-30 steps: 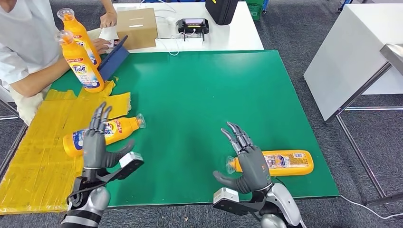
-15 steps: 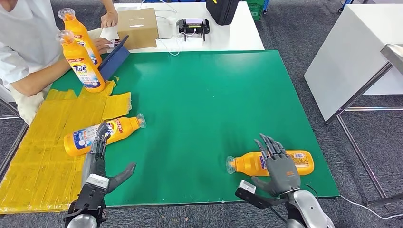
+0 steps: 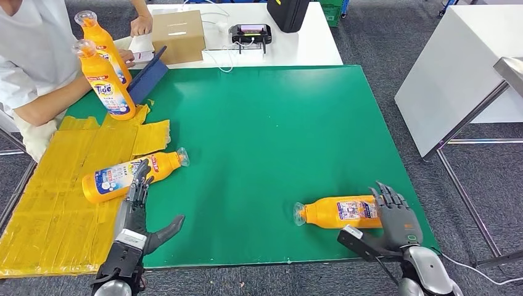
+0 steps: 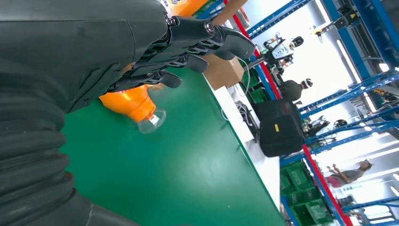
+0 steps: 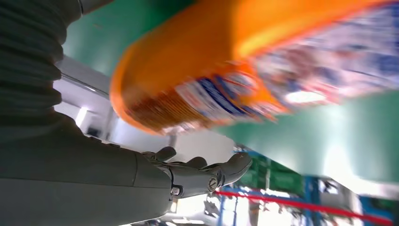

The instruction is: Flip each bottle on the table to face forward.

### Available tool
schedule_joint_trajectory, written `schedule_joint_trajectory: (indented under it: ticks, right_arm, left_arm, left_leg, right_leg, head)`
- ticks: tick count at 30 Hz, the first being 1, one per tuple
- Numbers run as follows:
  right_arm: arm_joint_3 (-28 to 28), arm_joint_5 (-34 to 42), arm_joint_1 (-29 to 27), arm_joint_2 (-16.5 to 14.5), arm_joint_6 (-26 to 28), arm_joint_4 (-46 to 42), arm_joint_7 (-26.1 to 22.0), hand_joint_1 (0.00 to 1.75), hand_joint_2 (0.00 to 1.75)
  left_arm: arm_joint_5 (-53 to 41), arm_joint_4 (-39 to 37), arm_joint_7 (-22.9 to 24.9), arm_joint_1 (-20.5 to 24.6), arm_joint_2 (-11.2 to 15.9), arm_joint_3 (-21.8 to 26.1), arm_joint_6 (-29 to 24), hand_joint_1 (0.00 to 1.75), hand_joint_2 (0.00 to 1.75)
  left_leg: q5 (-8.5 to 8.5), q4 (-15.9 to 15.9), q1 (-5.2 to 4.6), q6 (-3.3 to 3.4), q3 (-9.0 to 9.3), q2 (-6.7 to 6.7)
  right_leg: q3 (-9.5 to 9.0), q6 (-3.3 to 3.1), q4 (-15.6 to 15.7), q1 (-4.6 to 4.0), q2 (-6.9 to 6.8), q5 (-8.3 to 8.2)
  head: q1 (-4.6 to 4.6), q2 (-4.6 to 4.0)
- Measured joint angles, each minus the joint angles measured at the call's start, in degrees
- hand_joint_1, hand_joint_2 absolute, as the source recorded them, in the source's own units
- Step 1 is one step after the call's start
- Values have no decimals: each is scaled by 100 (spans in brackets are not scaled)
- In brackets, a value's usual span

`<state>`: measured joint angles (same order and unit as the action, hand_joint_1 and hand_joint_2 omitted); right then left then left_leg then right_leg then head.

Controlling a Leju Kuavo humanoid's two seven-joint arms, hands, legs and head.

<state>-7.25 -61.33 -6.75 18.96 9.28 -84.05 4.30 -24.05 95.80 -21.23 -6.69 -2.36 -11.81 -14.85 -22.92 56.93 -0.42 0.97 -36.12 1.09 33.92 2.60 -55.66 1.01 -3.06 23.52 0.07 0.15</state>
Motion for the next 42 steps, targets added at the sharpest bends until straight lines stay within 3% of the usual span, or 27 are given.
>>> schedule_joint_trajectory:
  ticks: [13,25,29,31,35,42]
  right_arm:
    - [267,-59,190,32,-157,571,-25,0,175]
    - [-65,-968,1033,-73,125,1586,-196,3,175]
    - [-302,-1191,1206,-109,310,1820,-276,47,175]
    - [-373,-1222,1245,-113,317,1899,-311,53,175]
    - [-463,-1236,1305,-108,319,2009,-341,168,175]
    - [-564,-1104,1478,-52,229,2193,-548,175,175]
  left_arm:
    - [108,-3,-43,44,0,-121,0,0,175]
    - [355,-133,-78,232,-3,-202,40,0,175]
    - [414,-150,-81,267,-4,-201,46,0,175]
    - [444,-151,-88,273,-4,-199,46,0,175]
    - [467,-151,-94,277,-4,-198,47,0,175]
    - [503,-159,-130,300,-4,-198,57,0,175]
  left_leg:
    - [-1,0,1,2,8,3]
    - [-2,0,1,7,67,29]
    - [-2,0,2,7,79,37]
    - [-2,0,2,7,81,36]
    - [-2,0,3,7,81,38]
    - [-2,0,3,7,83,36]
  right_leg:
    - [-3,0,0,-1,2,0]
    - [-54,-4,6,-1,13,-5]
    - [-63,-7,6,-1,15,-7]
    - [-65,-6,6,-1,15,-7]
    - [-66,-6,6,-1,16,-7]
    - [-66,-4,6,-1,16,-5]
  head:
    - [-1,0]
    - [0,0]
    - [0,0]
    - [0,0]
    - [1,0]
    - [1,0]
